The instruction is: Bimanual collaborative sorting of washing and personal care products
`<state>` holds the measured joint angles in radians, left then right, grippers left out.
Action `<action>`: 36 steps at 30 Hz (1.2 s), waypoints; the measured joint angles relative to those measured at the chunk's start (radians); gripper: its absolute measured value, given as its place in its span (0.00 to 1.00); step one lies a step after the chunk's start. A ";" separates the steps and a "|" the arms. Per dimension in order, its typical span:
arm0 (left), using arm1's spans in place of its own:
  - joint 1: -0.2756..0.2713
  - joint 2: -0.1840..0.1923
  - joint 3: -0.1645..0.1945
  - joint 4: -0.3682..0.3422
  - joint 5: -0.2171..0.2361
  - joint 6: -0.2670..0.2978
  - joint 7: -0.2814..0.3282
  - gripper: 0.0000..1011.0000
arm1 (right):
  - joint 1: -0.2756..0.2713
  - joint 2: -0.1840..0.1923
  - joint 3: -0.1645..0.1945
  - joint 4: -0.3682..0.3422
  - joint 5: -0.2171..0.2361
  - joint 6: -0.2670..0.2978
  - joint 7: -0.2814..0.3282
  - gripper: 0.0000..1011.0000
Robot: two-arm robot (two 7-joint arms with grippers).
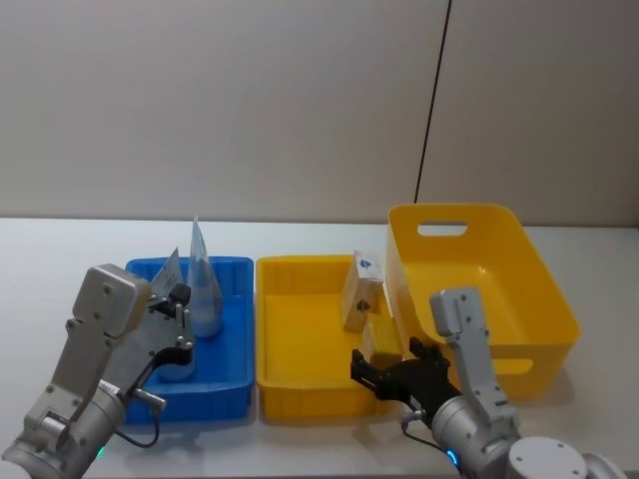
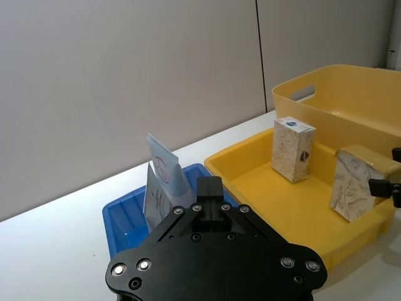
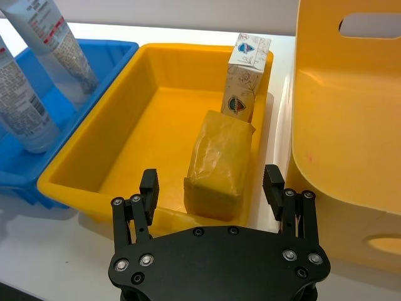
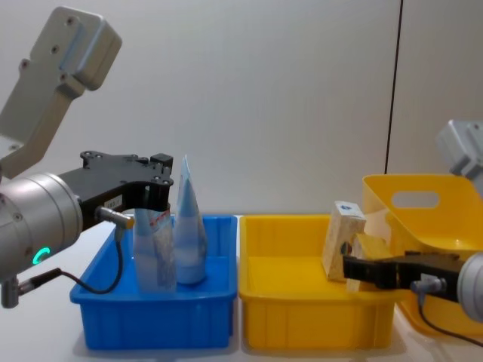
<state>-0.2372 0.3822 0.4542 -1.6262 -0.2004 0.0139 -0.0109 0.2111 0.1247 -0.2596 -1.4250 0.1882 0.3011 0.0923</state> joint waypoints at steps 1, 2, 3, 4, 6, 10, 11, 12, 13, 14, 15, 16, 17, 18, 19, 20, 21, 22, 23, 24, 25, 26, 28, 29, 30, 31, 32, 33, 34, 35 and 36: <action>0.000 0.000 0.000 0.000 0.000 0.000 0.000 0.00 | 0.002 -0.001 -0.001 0.002 -0.003 0.000 -0.001 0.99; 0.000 0.000 0.000 0.000 0.000 0.000 0.000 0.00 | 0.006 -0.003 -0.002 0.008 -0.007 0.000 -0.003 0.99; 0.000 0.000 0.000 0.000 0.000 0.000 0.000 0.00 | 0.008 -0.004 -0.003 0.011 -0.010 0.000 -0.005 0.99; 0.000 0.000 0.000 0.000 0.000 0.000 0.000 0.00 | 0.010 -0.005 -0.004 0.014 -0.012 0.000 -0.006 0.99; 0.000 0.000 0.000 0.000 0.000 0.000 0.000 0.00 | 0.015 -0.008 -0.005 0.021 -0.018 0.000 -0.010 0.99; 0.000 0.000 0.000 0.000 0.000 0.000 0.000 0.00 | 0.024 -0.014 -0.007 0.032 -0.028 0.000 -0.017 0.99; 0.000 0.000 0.000 0.000 0.000 0.000 0.000 0.00 | 0.025 -0.015 -0.008 0.034 -0.029 0.000 -0.019 0.99; 0.000 0.000 0.000 0.000 0.000 0.000 0.000 0.00 | 0.028 -0.017 -0.008 0.038 -0.032 0.000 -0.020 0.99; 0.000 0.000 0.000 0.000 0.000 0.000 0.000 0.00 | 0.029 -0.018 -0.008 0.040 -0.034 0.000 -0.021 0.99; 0.000 0.000 0.000 0.000 0.000 0.000 0.000 0.00 | 0.030 -0.019 -0.009 0.041 -0.035 0.000 -0.022 0.99; 0.000 0.000 0.000 0.000 0.000 0.000 0.000 0.00 | 0.032 -0.020 -0.009 0.044 -0.037 0.000 -0.024 0.97; 0.000 0.000 0.000 0.000 0.000 0.000 0.000 0.00 | 0.033 -0.021 -0.009 0.045 -0.039 0.000 -0.025 0.96; 0.000 0.000 0.000 0.000 0.000 0.000 0.000 0.00 | 0.034 -0.021 -0.009 0.046 -0.040 0.000 -0.025 0.95; 0.000 0.000 0.000 0.000 0.000 0.000 0.000 0.00 | 0.035 -0.022 -0.010 0.049 -0.042 0.000 -0.026 0.92; 0.000 0.000 0.000 0.000 0.000 0.000 0.000 0.00 | 0.036 -0.023 -0.010 0.050 -0.043 0.000 -0.027 0.89; 0.000 0.000 0.000 0.000 0.000 0.000 0.000 0.00 | 0.037 -0.023 -0.010 0.051 -0.043 0.000 -0.027 0.86; 0.000 0.000 0.000 0.000 0.000 0.000 0.000 0.00 | 0.038 -0.025 -0.010 0.052 -0.044 0.000 -0.028 0.86; 0.000 0.000 0.000 0.000 0.000 0.000 0.000 0.00 | 0.039 -0.025 -0.010 0.053 -0.045 0.000 -0.028 0.82; 0.000 0.000 0.000 0.000 0.000 0.000 0.000 0.00 | 0.039 -0.025 -0.011 0.054 -0.045 0.000 -0.029 0.79; 0.000 0.000 0.000 0.000 0.000 0.000 0.000 0.00 | 0.040 -0.026 -0.011 0.055 -0.047 0.000 -0.029 0.75; 0.000 0.000 0.000 0.000 0.000 0.000 0.000 0.00 | 0.040 -0.026 -0.011 0.055 -0.047 0.000 -0.030 0.75; 0.000 0.000 0.000 0.000 0.000 0.000 0.000 0.00 | 0.041 -0.026 -0.011 0.056 -0.048 0.000 -0.030 0.69; 0.000 0.000 0.000 0.000 0.000 0.000 0.000 0.00 | 0.042 -0.027 -0.011 0.058 -0.049 0.000 -0.031 0.66; 0.000 0.000 0.000 0.000 0.000 0.000 0.000 0.00 | 0.042 -0.028 -0.011 0.058 -0.050 0.000 -0.032 0.60; 0.000 0.000 0.000 0.000 0.000 0.000 0.000 0.00 | 0.042 -0.028 -0.011 0.059 -0.050 0.000 -0.032 0.58; 0.000 0.000 0.000 0.000 0.000 0.000 0.000 0.00 | 0.043 -0.028 -0.011 0.059 -0.050 0.000 -0.032 0.55; 0.000 0.000 0.000 0.000 0.000 0.000 0.000 0.00 | 0.044 -0.028 -0.012 0.059 -0.051 0.000 -0.032 0.50; 0.000 0.000 0.000 0.000 0.000 0.000 0.000 0.00 | 0.044 -0.028 -0.012 0.060 -0.051 0.000 -0.033 0.46; 0.000 0.000 0.000 0.000 0.000 0.000 0.000 0.00 | 0.044 -0.029 -0.012 0.060 -0.051 0.000 -0.033 0.46; 0.000 0.000 0.000 0.000 0.000 0.000 0.000 0.00 | 0.044 -0.029 -0.012 0.060 -0.051 0.000 -0.033 0.42; 0.000 0.000 0.000 0.000 0.000 0.000 0.000 0.00 | 0.045 -0.029 -0.012 0.061 -0.052 0.000 -0.033 0.38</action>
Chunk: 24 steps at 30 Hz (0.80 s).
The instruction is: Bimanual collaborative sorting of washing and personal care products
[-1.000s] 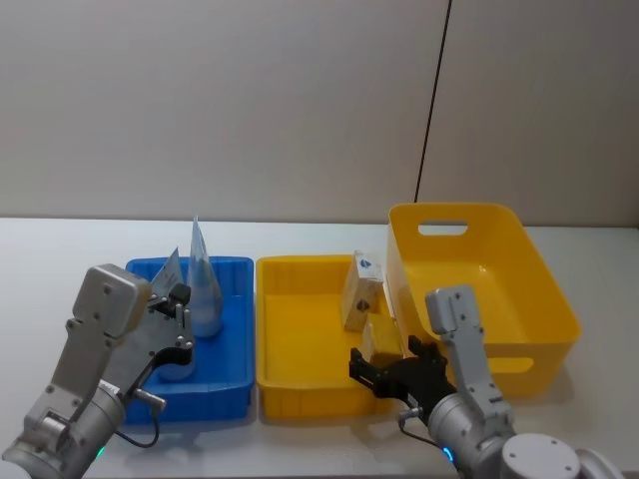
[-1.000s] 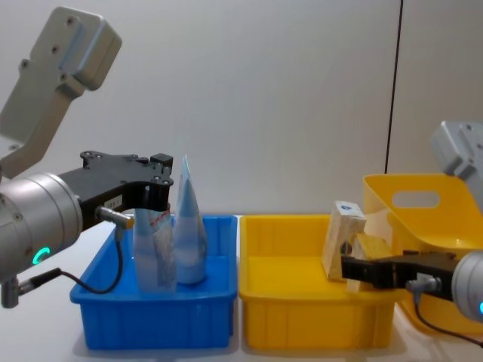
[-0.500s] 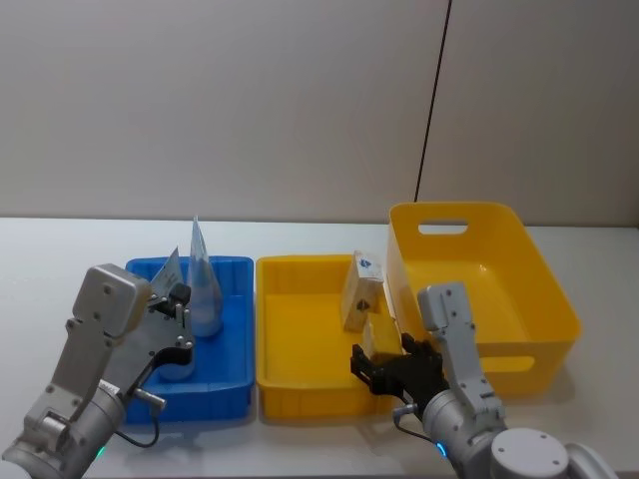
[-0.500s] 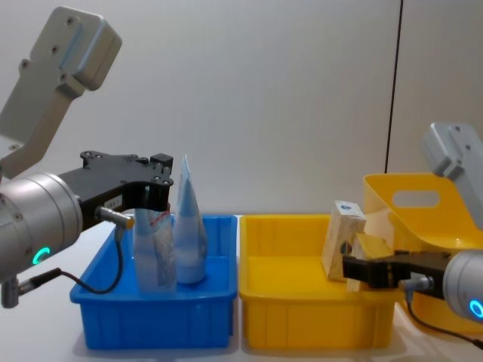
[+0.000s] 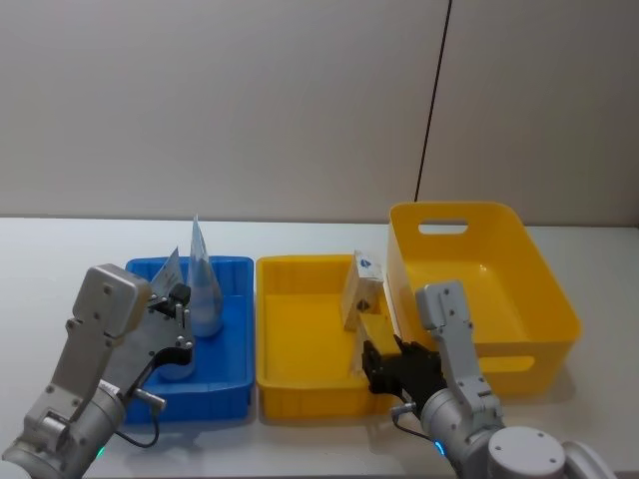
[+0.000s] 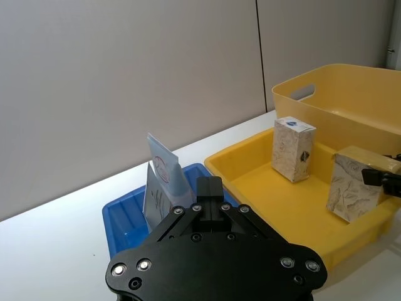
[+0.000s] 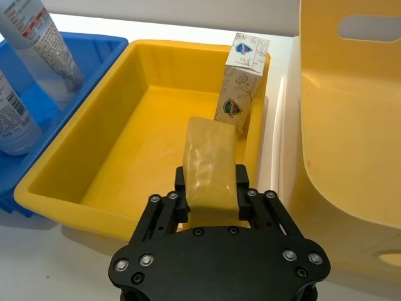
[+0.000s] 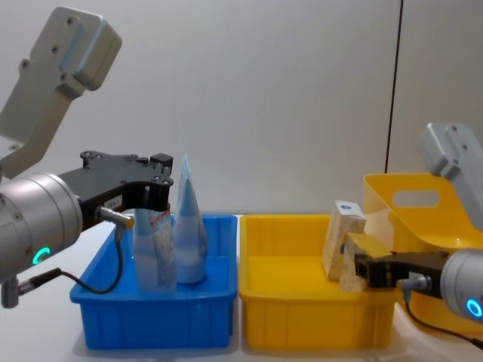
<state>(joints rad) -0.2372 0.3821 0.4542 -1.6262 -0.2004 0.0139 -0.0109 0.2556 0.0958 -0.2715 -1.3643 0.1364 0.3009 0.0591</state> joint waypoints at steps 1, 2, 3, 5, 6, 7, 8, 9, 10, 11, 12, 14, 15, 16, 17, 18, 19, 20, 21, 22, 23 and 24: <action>0.000 0.000 0.000 0.000 0.000 0.000 0.000 0.00 | 0.000 0.000 0.000 0.000 0.000 0.000 0.000 0.36; 0.000 0.000 0.000 0.000 0.000 0.000 0.000 0.00 | 0.000 0.000 0.000 0.001 -0.001 0.000 0.000 0.34; 0.000 0.000 0.000 0.000 0.000 0.000 0.000 0.00 | 0.001 0.000 0.000 0.001 -0.001 0.000 0.000 0.33; 0.000 0.000 0.000 0.000 0.000 0.000 0.000 0.00 | 0.001 -0.001 0.000 0.001 -0.001 0.000 -0.001 0.33; 0.000 0.000 0.000 0.000 0.000 0.000 0.000 0.00 | 0.001 -0.001 0.000 0.001 -0.002 0.000 -0.001 0.33; 0.000 0.000 0.000 0.000 0.000 0.000 0.000 0.00 | 0.001 -0.001 0.000 0.002 -0.002 0.000 -0.001 0.33; 0.000 0.000 0.000 0.000 0.000 0.000 0.000 0.00 | 0.001 -0.001 0.000 0.002 -0.002 0.000 -0.001 0.33; 0.000 0.000 0.000 0.000 0.000 0.000 0.000 0.00 | 0.001 -0.001 0.000 0.002 -0.002 0.000 -0.001 0.33; 0.000 0.000 0.000 0.000 0.000 0.000 0.000 0.00 | 0.001 -0.001 0.000 0.002 -0.002 0.000 -0.001 0.33; 0.000 0.000 0.000 0.000 0.000 0.000 0.000 0.00 | 0.001 -0.001 0.000 0.002 -0.002 0.000 -0.001 0.33; 0.000 0.000 0.000 0.000 0.000 0.000 0.000 0.00 | 0.001 -0.001 0.000 0.002 -0.002 0.000 -0.001 0.33; 0.000 0.000 0.000 0.000 0.000 0.000 0.000 0.00 | 0.002 -0.001 0.000 0.002 -0.003 0.000 -0.001 0.33; 0.000 0.000 0.000 0.000 0.000 0.000 0.000 0.00 | 0.002 -0.001 0.000 0.002 -0.003 0.000 -0.001 0.33; 0.000 0.000 0.000 0.000 0.000 0.000 0.000 0.00 | 0.002 -0.001 0.000 0.002 -0.004 -0.001 -0.001 0.33; 0.000 0.000 0.000 0.000 0.000 0.000 0.000 0.00 | 0.002 -0.001 0.000 0.002 -0.004 -0.002 -0.001 0.33; 0.000 0.000 0.000 0.000 0.000 0.000 0.000 0.00 | 0.002 -0.001 0.001 0.001 -0.005 -0.006 -0.001 0.33; 0.000 0.000 0.000 0.000 0.000 0.000 0.000 0.00 | 0.002 0.000 0.001 0.001 -0.006 -0.009 0.000 0.33; 0.000 0.000 0.000 0.000 0.000 0.000 0.000 0.00 | 0.002 0.000 0.001 -0.001 -0.006 -0.012 0.000 0.33; 0.000 0.000 0.000 0.000 0.000 0.000 0.000 0.00 | 0.002 0.001 0.003 -0.004 -0.007 -0.020 0.002 0.33; 0.000 0.000 0.000 0.000 0.000 0.000 0.000 0.00 | 0.002 0.002 0.003 -0.006 -0.007 -0.024 0.004 0.33; 0.000 0.000 0.000 0.000 0.000 0.000 0.000 0.00 | 0.001 0.003 0.004 -0.008 -0.007 -0.029 0.005 0.33; 0.000 0.000 0.000 0.000 0.000 0.000 0.000 0.00 | 0.001 0.004 0.005 -0.013 -0.008 -0.037 0.008 0.33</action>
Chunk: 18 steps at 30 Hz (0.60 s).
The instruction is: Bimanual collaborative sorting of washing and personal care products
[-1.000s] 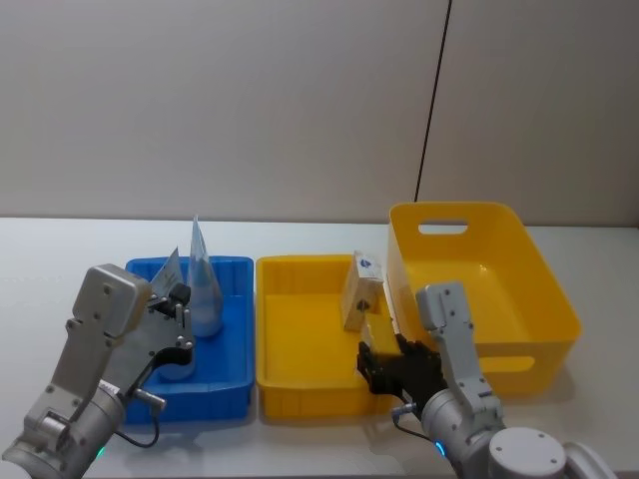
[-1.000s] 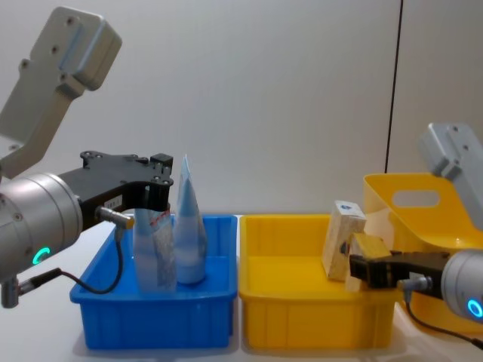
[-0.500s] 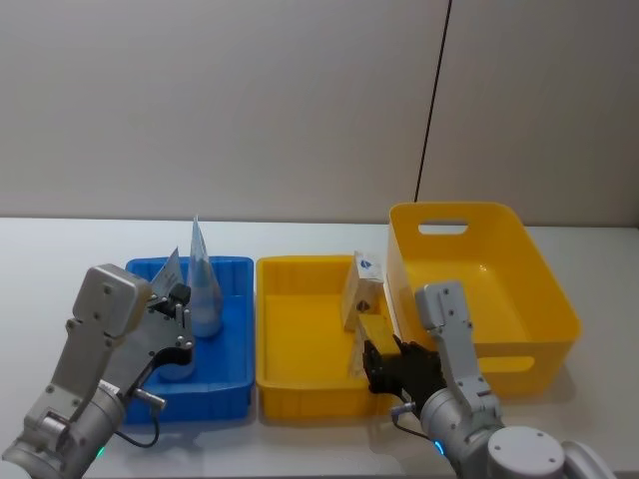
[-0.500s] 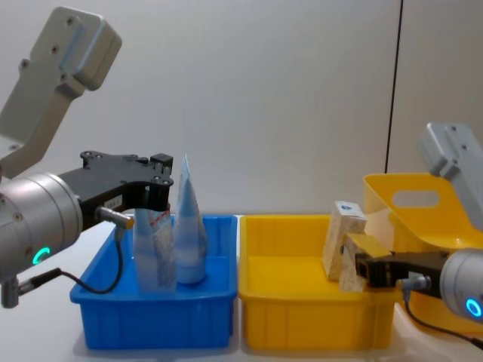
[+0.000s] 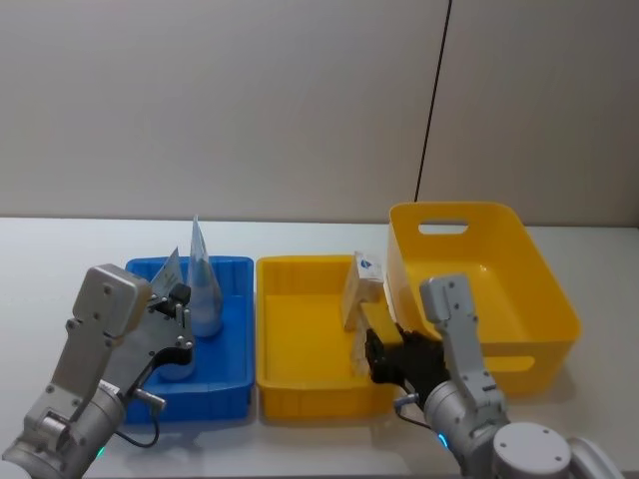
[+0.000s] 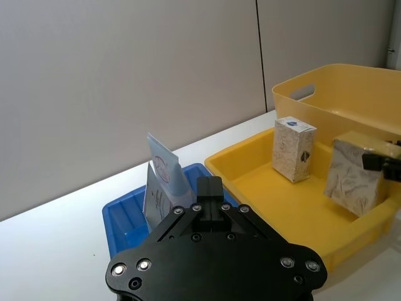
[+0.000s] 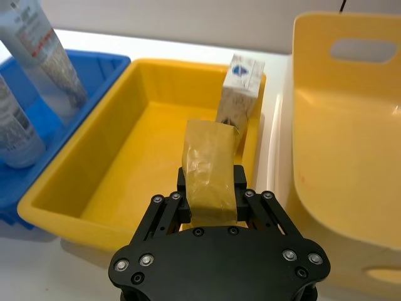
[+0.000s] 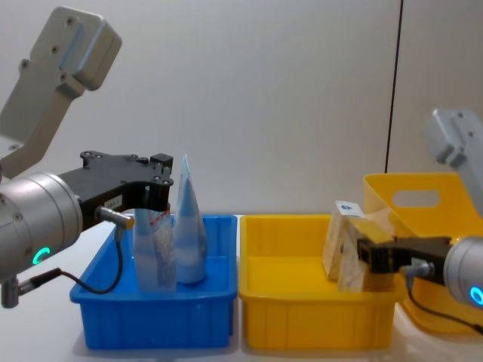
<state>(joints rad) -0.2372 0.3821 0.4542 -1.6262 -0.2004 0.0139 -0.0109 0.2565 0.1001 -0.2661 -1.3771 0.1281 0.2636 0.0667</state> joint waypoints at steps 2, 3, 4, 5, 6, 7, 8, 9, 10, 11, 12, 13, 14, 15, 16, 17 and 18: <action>0.000 0.000 0.000 0.000 0.000 0.000 0.000 0.00 | 0.000 0.002 0.002 -0.005 -0.001 -0.009 0.003 0.33; 0.000 0.000 0.000 0.000 0.000 0.000 0.000 0.00 | -0.001 0.004 0.004 -0.013 -0.002 -0.021 0.005 0.33; 0.000 0.000 0.000 0.000 0.000 0.000 0.000 0.00 | -0.001 0.005 0.006 -0.017 -0.003 -0.026 0.007 0.33; 0.000 0.000 0.000 0.000 0.000 0.000 0.000 0.00 | -0.001 0.006 0.007 -0.020 -0.003 -0.029 0.008 0.33; 0.000 0.000 0.000 0.000 0.000 0.000 0.000 0.00 | -0.001 0.008 0.009 -0.025 -0.004 -0.036 0.009 0.33; 0.000 0.000 0.000 0.000 0.000 0.000 0.000 0.00 | -0.001 0.010 0.012 -0.032 -0.005 -0.046 0.012 0.33; 0.000 0.000 0.000 0.000 0.000 0.000 0.000 0.00 | -0.001 0.012 0.014 -0.035 -0.005 -0.051 0.013 0.33; 0.000 0.000 0.000 0.000 0.000 0.000 0.000 0.00 | -0.001 0.013 0.016 -0.039 -0.006 -0.059 0.014 0.33; 0.000 0.000 0.000 0.000 0.000 0.000 0.000 0.00 | -0.001 0.016 0.020 -0.047 -0.006 -0.069 0.015 0.33; 0.000 0.000 0.000 0.000 0.000 0.000 0.000 0.00 | 0.000 0.018 0.023 -0.052 -0.007 -0.075 0.016 0.33; 0.000 0.000 0.000 0.000 0.000 0.000 0.000 0.00 | 0.001 0.019 0.026 -0.056 -0.008 -0.080 0.016 0.33; 0.000 0.000 0.000 0.000 0.000 0.000 0.000 0.00 | 0.003 0.023 0.031 -0.063 -0.009 -0.090 0.017 0.33; 0.000 0.000 0.000 0.000 0.000 0.000 0.000 0.00 | 0.004 0.025 0.034 -0.066 -0.011 -0.098 0.017 0.33; 0.000 0.000 0.000 0.000 0.000 0.000 0.000 0.00 | 0.006 0.027 0.038 -0.070 -0.012 -0.103 0.017 0.33; 0.000 0.000 0.000 0.000 0.000 0.000 0.000 0.00 | 0.008 0.030 0.042 -0.072 -0.013 -0.108 0.017 0.33; 0.000 0.000 0.000 0.000 0.000 0.000 0.000 0.00 | 0.012 0.035 0.051 -0.077 -0.015 -0.119 0.017 0.33; 0.000 0.000 0.000 0.000 0.000 0.000 0.000 0.00 | 0.014 0.038 0.055 -0.079 -0.017 -0.124 0.017 0.33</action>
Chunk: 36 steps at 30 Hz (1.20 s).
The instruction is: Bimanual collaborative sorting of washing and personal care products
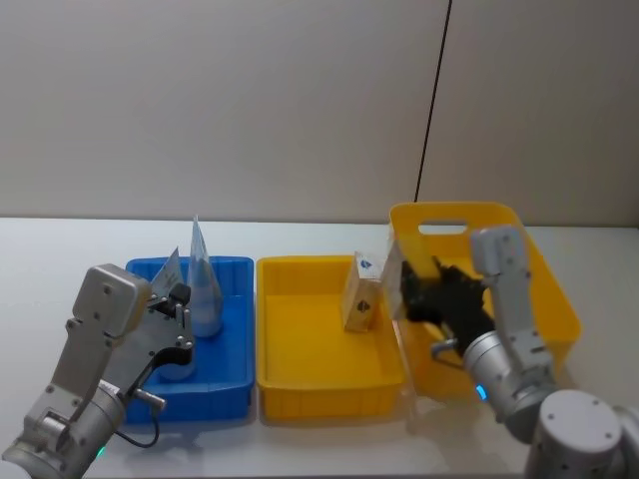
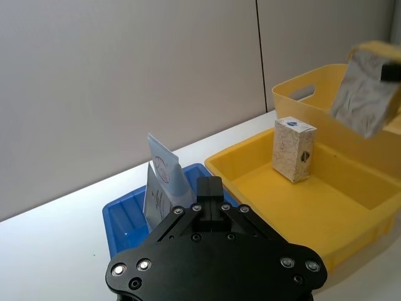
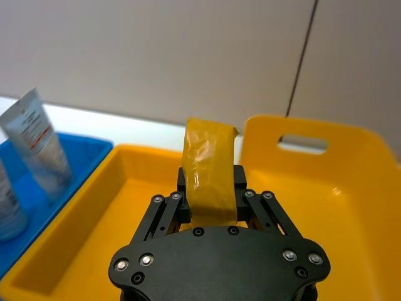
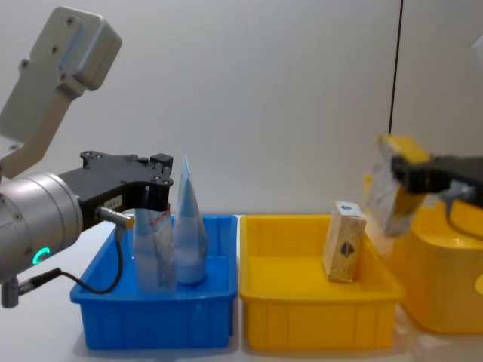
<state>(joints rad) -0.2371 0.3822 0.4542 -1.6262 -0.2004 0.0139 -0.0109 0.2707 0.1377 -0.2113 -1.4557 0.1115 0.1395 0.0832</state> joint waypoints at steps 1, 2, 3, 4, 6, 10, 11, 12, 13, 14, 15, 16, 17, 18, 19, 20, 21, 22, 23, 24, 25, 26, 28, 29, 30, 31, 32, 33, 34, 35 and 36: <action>0.000 0.000 0.000 0.000 0.000 0.000 0.000 0.00 | 0.005 0.006 0.009 -0.002 -0.003 -0.010 -0.001 0.33; 0.000 0.000 0.000 0.000 0.000 0.000 0.000 0.00 | 0.009 0.011 0.016 -0.003 -0.005 -0.014 -0.002 0.33; 0.000 0.000 0.000 0.000 0.000 0.000 0.000 0.00 | 0.015 0.018 0.026 -0.003 -0.007 -0.024 -0.003 0.33; 0.000 0.000 0.000 0.000 0.000 0.000 0.000 0.00 | 0.015 0.018 0.026 -0.003 -0.007 -0.024 -0.003 0.33; 0.000 0.000 0.000 0.000 0.000 0.000 0.000 0.00 | 0.027 0.031 0.044 0.003 -0.011 -0.034 -0.006 0.33; 0.000 0.000 0.000 0.000 0.000 0.000 0.000 0.00 | 0.049 0.052 0.070 0.028 -0.015 -0.046 -0.007 0.33; 0.000 0.000 0.000 0.000 0.000 0.000 0.000 0.00 | 0.061 0.062 0.081 0.043 -0.017 -0.048 -0.007 0.33; 0.000 0.000 0.000 0.000 0.000 0.000 0.000 0.00 | 0.066 0.067 0.087 0.054 -0.017 -0.049 -0.006 0.33; 0.000 0.000 0.000 0.000 0.000 0.000 0.000 0.00 | 0.072 0.071 0.091 0.062 -0.018 -0.049 -0.005 0.33; 0.000 0.000 0.000 0.000 0.000 0.000 0.000 0.00 | 0.080 0.076 0.097 0.074 -0.018 -0.050 -0.003 0.33; 0.000 0.000 0.000 0.000 0.000 0.000 0.000 0.00 | 0.093 0.084 0.105 0.095 -0.018 -0.050 0.001 0.33; 0.000 0.000 0.000 0.000 0.000 0.000 0.000 0.00 | 0.100 0.088 0.108 0.106 -0.018 -0.049 0.004 0.33; 0.000 0.000 0.000 0.000 0.000 0.000 0.000 0.00 | 0.108 0.091 0.111 0.118 -0.018 -0.049 0.009 0.33; 0.000 0.000 0.000 0.000 0.000 0.000 0.000 0.00 | 0.126 0.098 0.117 0.146 -0.018 -0.047 0.016 0.33; 0.000 0.000 0.000 0.000 0.000 0.000 0.000 0.00 | 0.132 0.100 0.119 0.155 -0.018 -0.046 0.021 0.33; 0.000 0.000 0.000 0.000 0.000 0.000 0.000 0.00 | 0.144 0.103 0.122 0.171 -0.018 -0.045 0.026 0.33; 0.000 0.000 0.000 0.000 0.000 0.000 0.000 0.00 | 0.162 0.107 0.125 0.199 -0.016 -0.043 0.036 0.33; 0.000 0.000 0.000 0.000 0.000 0.000 0.000 0.00 | 0.183 0.111 0.128 0.229 -0.014 -0.043 0.049 0.33; 0.000 0.000 0.000 0.000 0.000 0.000 0.000 0.00 | 0.192 0.112 0.129 0.242 -0.013 -0.043 0.055 0.33; 0.000 0.000 0.000 0.000 0.000 0.000 0.000 0.00 | 0.197 0.113 0.129 0.250 -0.012 -0.043 0.061 0.33; 0.000 0.000 0.000 0.000 0.000 0.000 0.000 0.00 | 0.209 0.114 0.130 0.266 -0.011 -0.043 0.067 0.33; 0.000 0.000 0.000 0.000 0.000 0.000 0.000 0.00 | 0.218 0.115 0.131 0.279 -0.009 -0.043 0.075 0.33; 0.000 0.000 0.000 0.000 0.000 0.000 0.000 0.00 | 0.247 0.116 0.131 0.316 -0.004 -0.043 0.093 0.33; 0.000 0.000 0.000 0.000 0.000 0.000 0.000 0.00 | 0.255 0.117 0.131 0.325 -0.003 -0.043 0.098 0.33; 0.000 0.000 0.000 0.000 0.000 0.000 0.000 0.00 | 0.273 0.117 0.130 0.347 0.001 -0.044 0.112 0.33; 0.000 0.000 0.000 0.000 0.000 0.000 0.000 0.00 | 0.281 0.117 0.129 0.356 0.002 -0.044 0.117 0.33; 0.000 0.000 0.000 0.000 0.000 0.000 0.000 0.00 | 0.288 0.116 0.128 0.363 0.004 -0.044 0.124 0.33; 0.000 0.000 0.000 0.000 0.000 0.000 0.000 0.00 | 0.295 0.116 0.127 0.370 0.004 -0.044 0.128 0.33; 0.000 0.000 0.000 0.000 0.000 0.000 0.000 0.00 | 0.308 0.115 0.125 0.383 0.008 -0.044 0.139 0.33; 0.000 0.000 0.000 0.000 0.000 0.000 0.000 0.00 | 0.316 0.115 0.123 0.391 0.010 -0.044 0.145 0.33; 0.000 0.000 0.000 0.000 0.000 0.000 0.000 0.00 | 0.327 0.113 0.121 0.402 0.011 -0.043 0.153 0.33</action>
<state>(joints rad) -0.2371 0.3821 0.4542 -1.6261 -0.2003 0.0139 -0.0109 0.5978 0.2511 -0.0902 -1.0541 0.1230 0.0961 0.2361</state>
